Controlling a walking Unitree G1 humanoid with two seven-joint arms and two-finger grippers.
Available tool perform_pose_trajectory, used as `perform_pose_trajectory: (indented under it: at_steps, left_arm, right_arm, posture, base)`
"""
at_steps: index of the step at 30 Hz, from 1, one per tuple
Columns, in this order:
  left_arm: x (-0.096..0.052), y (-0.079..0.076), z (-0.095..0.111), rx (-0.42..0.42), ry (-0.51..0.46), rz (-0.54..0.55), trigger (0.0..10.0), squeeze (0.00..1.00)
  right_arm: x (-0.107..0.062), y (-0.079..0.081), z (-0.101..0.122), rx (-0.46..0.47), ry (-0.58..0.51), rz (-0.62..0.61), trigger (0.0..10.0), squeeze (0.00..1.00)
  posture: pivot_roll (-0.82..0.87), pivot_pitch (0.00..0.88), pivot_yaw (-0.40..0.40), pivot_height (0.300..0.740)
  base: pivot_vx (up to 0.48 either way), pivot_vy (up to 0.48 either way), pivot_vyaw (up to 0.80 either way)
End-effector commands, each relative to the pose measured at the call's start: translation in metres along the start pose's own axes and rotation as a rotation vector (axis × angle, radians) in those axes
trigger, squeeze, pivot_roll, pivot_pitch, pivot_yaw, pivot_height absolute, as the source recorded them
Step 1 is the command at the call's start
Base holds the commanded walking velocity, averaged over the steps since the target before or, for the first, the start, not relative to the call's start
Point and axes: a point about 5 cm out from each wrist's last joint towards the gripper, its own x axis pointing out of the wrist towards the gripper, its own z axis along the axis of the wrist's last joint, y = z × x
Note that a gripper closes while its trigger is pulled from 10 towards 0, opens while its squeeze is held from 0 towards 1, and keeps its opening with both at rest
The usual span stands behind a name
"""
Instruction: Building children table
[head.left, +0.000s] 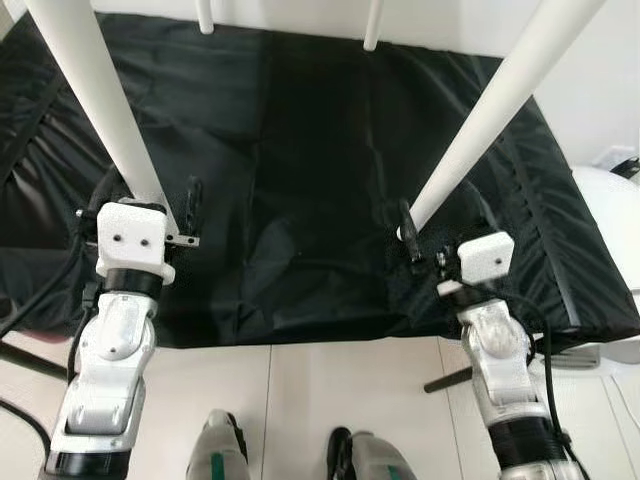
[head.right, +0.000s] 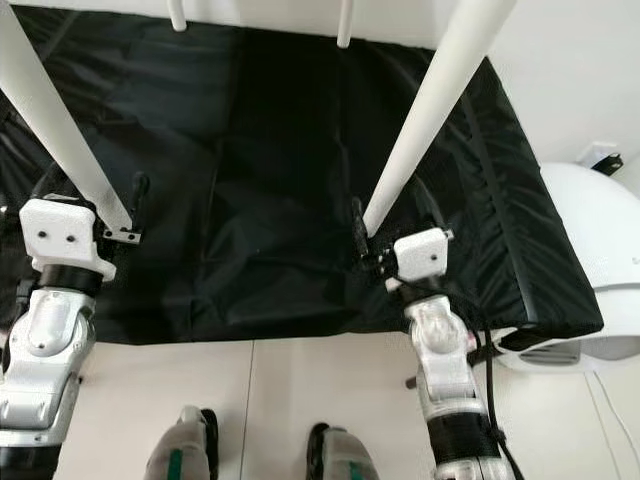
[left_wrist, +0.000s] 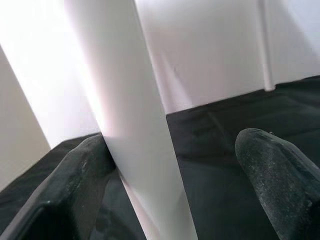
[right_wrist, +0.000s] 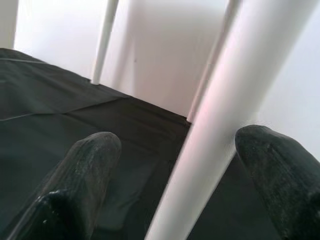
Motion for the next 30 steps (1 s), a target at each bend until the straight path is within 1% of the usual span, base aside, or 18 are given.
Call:
perform_pose_trajectory:
  at_steps: [1, 5, 7, 9, 10, 11, 14, 15, 16, 17, 18, 19, 22, 24, 26, 28, 29, 30]
  left_arm:
    - [-0.002, -0.012, 0.008, -0.003, -0.056, -0.185, 10.0, 0.00]
    - [-0.011, -0.015, 0.009, -0.022, -0.084, -0.217, 10.0, 0.00]
    - [-0.015, -0.016, 0.010, -0.022, -0.115, -0.250, 10.0, 0.00]
    - [-0.015, -0.016, 0.010, -0.022, -0.115, -0.250, 10.0, 0.00]
    - [-0.019, -0.022, 0.010, -0.017, -0.131, -0.338, 10.0, 0.00]
    - [-0.020, -0.024, 0.010, -0.009, -0.136, -0.369, 10.0, 0.00]
    - [-0.023, -0.025, 0.010, -0.002, -0.140, -0.395, 10.0, 0.00]
    - [-0.024, -0.026, 0.009, -0.001, -0.138, -0.415, 10.0, 0.00]
    - [-0.030, -0.029, 0.008, 0.000, -0.132, -0.445, 10.0, 0.00]
    - [-0.030, -0.029, 0.008, 0.000, -0.132, -0.445, 10.0, 0.00]
    - [-0.033, -0.032, 0.009, -0.013, -0.130, -0.476, 10.0, 0.00]
    - [-0.035, -0.033, 0.010, -0.029, -0.128, -0.488, 10.0, 0.00]
    - [-0.036, -0.034, 0.012, -0.056, -0.120, -0.506, 10.0, 0.00]
    - [-0.037, -0.035, 0.011, -0.066, -0.112, -0.513, 10.0, 0.00]
    - [-0.041, -0.041, 0.013, -0.105, -0.097, -0.563, 10.0, 0.00]
    - [-0.041, -0.041, 0.013, -0.105, -0.097, -0.563, 10.0, 0.00]
    - [-0.044, -0.045, 0.014, -0.140, -0.087, -0.602, 10.0, 0.00]
    - [-0.044, -0.045, 0.014, -0.140, -0.087, -0.602, 10.0, 0.00]
  right_arm:
    - [-0.002, 0.001, 0.003, -0.014, -0.019, 0.019, 10.0, 0.00]
    - [-0.013, 0.008, -0.002, -0.017, -0.001, 0.093, 10.0, 0.00]
    - [-0.018, 0.016, -0.007, -0.002, 0.008, 0.209, 10.0, 0.00]
    - [-0.018, 0.016, -0.007, -0.002, 0.008, 0.209, 10.0, 0.00]
    - [-0.014, 0.025, -0.010, 0.045, 0.017, 0.356, 10.0, 0.00]
    - [-0.013, 0.028, -0.011, 0.065, 0.022, 0.406, 10.0, 0.00]
    - [-0.012, 0.031, -0.012, 0.092, 0.031, 0.465, 10.0, 0.00]
    - [-0.011, 0.034, -0.014, 0.134, 0.058, 0.507, 10.0, 0.00]
    - [-0.008, 0.039, -0.016, 0.215, 0.089, 0.589, 10.0, 0.00]
    - [-0.008, 0.039, -0.016, 0.215, 0.089, 0.589, 10.0, 0.00]
    - [-0.004, 0.042, -0.013, 0.275, 0.098, 0.665, 10.0, 0.00]
    - [-0.003, 0.042, -0.011, 0.300, 0.103, 0.698, 10.0, 0.00]
    - [-0.002, 0.045, -0.008, 0.344, 0.110, 0.761, 10.0, 0.00]
    - [-0.002, 0.045, -0.006, 0.340, 0.099, 0.783, 10.0, 0.00]
    - [-0.001, 0.047, -0.002, 0.359, 0.086, 0.835, 10.0, 0.00]
    - [-0.001, 0.047, -0.002, 0.359, 0.086, 0.835, 10.0, 0.00]
    - [-0.002, 0.048, 0.000, 0.405, 0.096, 0.884, 10.0, 0.00]
    - [-0.002, 0.048, 0.000, 0.405, 0.096, 0.884, 10.0, 0.00]
  posture:
    - [0.11, 0.138, -0.032, 0.740]
    - [0.10, 0.110, -0.018, 0.740]
    - [0.10, 0.100, -0.025, 0.740]
    - [0.10, 0.100, -0.025, 0.740]
    - [0.11, 0.087, -0.041, 0.740]
    - [0.11, 0.087, -0.041, 0.740]
    - [0.11, 0.089, -0.046, 0.740]
    - [0.12, 0.092, -0.052, 0.740]
    - [0.12, 0.113, -0.061, 0.740]
    - [0.12, 0.113, -0.061, 0.740]
    - [0.12, 0.131, -0.069, 0.740]
    - [0.13, 0.130, -0.071, 0.740]
    - [0.13, 0.148, -0.071, 0.740]
    - [0.13, 0.148, -0.071, 0.740]
    - [0.14, 0.170, -0.070, 0.740]
    - [0.14, 0.170, -0.070, 0.740]
    - [0.15, 0.174, -0.066, 0.740]
    - [0.15, 0.174, -0.066, 0.740]
  base:
    - [0.000, 0.000, 0.00]
    - [0.000, 0.000, 0.00]
    - [0.000, 0.000, 0.00]
    - [0.000, 0.000, 0.00]
    - [0.000, 0.000, 0.00]
    - [0.000, 0.000, 0.00]
    - [0.000, 0.000, 0.00]
    - [0.000, 0.000, 0.00]
    - [0.000, 0.000, 0.00]
    - [0.000, 0.000, 0.00]
    - [0.000, 0.000, 0.00]
    - [0.000, 0.000, 0.00]
    - [0.000, 0.000, 0.00]
    - [0.000, 0.000, 0.00]
    - [0.000, 0.000, 0.00]
    - [0.000, 0.000, 0.00]
    - [0.000, 0.000, 0.00]
    - [0.000, 0.000, 0.00]
